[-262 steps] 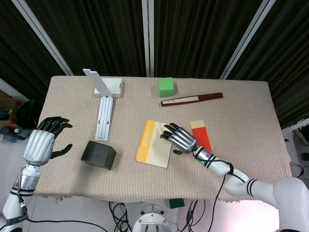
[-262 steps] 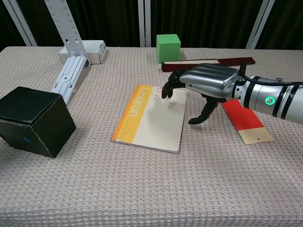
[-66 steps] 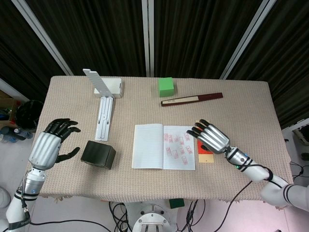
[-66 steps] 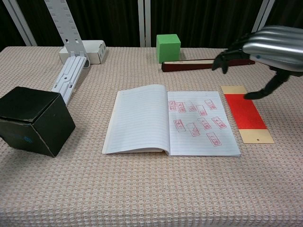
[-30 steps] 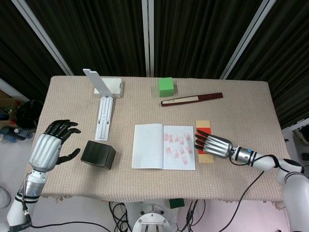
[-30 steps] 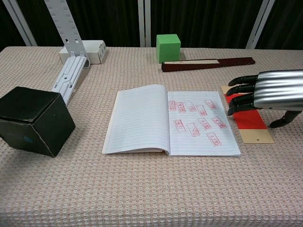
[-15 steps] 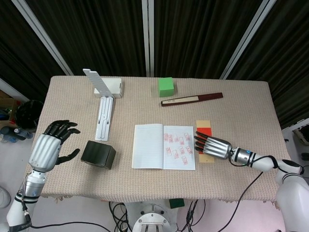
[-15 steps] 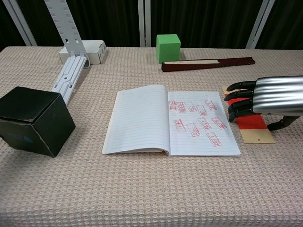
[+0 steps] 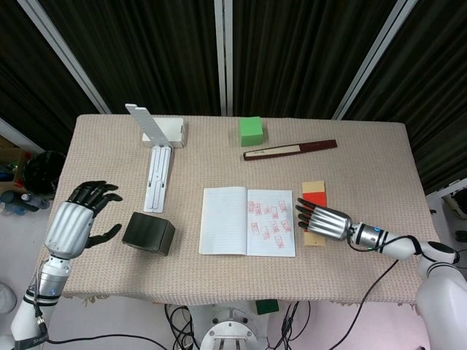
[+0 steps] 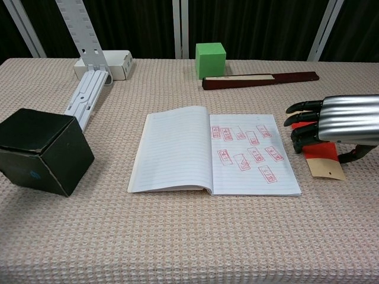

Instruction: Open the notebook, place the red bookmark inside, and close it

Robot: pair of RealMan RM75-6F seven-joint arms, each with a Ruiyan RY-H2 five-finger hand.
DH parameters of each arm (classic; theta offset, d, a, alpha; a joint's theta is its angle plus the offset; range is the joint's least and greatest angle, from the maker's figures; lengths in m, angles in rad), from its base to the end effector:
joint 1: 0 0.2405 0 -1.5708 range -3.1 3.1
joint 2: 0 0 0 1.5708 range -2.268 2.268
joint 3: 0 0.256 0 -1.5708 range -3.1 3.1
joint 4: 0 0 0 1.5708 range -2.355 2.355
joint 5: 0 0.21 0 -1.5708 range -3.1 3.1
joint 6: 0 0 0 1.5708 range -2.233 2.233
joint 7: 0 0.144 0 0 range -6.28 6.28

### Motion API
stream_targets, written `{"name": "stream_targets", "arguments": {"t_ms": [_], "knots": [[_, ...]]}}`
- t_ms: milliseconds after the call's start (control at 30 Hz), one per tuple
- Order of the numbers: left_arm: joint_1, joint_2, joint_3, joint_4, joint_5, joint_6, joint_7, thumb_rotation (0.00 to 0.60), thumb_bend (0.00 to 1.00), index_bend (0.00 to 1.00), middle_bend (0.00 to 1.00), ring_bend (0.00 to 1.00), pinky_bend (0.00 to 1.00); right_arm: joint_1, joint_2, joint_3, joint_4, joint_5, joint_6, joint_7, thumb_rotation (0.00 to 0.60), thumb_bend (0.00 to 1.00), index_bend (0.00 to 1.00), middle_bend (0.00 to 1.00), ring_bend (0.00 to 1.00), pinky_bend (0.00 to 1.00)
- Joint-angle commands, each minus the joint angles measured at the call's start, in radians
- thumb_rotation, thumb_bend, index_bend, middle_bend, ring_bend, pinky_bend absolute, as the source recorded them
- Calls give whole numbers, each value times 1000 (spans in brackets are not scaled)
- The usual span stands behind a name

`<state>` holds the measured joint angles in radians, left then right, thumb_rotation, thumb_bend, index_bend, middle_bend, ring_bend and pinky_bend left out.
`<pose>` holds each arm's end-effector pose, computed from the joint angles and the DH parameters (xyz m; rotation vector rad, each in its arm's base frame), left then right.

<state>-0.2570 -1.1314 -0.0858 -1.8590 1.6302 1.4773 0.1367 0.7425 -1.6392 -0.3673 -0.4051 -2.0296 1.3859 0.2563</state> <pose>-0.2023 0.2194 0.1390 -1.5545 -0.7893 -1.2302 -0.2769 -0.3414 0.0239 2.5481 0.1283 0.6663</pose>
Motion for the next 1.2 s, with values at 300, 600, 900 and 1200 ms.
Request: {"name": "stream_targets", "arguments": {"t_ms": [300,600,900,1200], "knots": [[-2,1,0,-6,2,-4,6,600,156,368,265,192,206,-16,0,35,12,32,66,-11,600,151,464,336,154,137],[-2,5,1,-20,4,-7,18,600,157,368,265,192,206,50,-9,80,-63,34,127,-48,600,150,457,329,154,122],[5,10,6,-22,4,-2,17,600,156,368,266,192,206,138,-66,94,-215,20,-3,-118,600,149,391,319,145,109],[14,10,10,-11,11,11,2,600,157,368,265,192,206,191,-65,129,-342,39,-98,-182,600,149,363,300,132,88]]}}
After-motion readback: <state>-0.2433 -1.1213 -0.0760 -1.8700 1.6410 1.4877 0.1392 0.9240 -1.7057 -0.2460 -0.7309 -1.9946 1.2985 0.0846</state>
